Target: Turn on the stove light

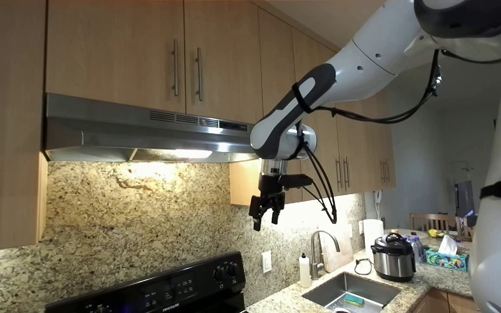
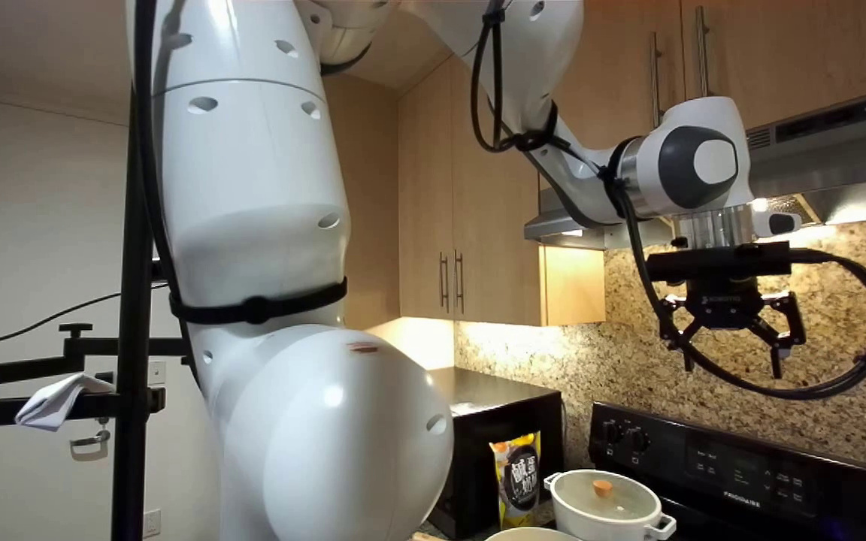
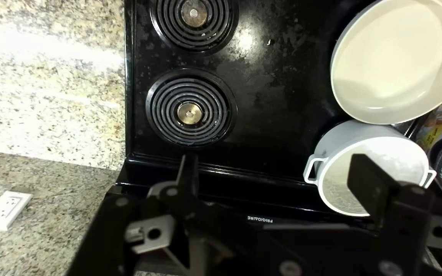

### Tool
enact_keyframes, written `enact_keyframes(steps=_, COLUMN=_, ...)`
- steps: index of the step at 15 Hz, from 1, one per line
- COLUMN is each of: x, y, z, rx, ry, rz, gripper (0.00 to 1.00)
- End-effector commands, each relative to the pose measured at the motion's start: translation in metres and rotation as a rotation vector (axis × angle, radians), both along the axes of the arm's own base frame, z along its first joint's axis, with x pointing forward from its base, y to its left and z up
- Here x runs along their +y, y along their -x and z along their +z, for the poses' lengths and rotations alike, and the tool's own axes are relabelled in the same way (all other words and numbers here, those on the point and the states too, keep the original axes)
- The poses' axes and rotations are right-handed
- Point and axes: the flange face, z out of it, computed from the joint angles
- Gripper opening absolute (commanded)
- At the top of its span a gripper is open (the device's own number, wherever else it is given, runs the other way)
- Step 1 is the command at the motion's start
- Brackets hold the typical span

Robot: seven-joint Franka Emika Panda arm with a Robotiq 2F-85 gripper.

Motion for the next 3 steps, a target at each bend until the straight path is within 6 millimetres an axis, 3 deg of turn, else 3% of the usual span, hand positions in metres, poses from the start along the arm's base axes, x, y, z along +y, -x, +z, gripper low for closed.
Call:
enact_keyframes(steps=1, x=0.0002, y=-0.0001, z=0.0006, rx=0.001, ry=0.000, rz=0.000, gripper=1.00)
enact_keyframes(steps=3, x=0.0002, y=-0.0001, z=0.0006, rx=0.001, ry=0.000, rz=0.000, gripper=1.00)
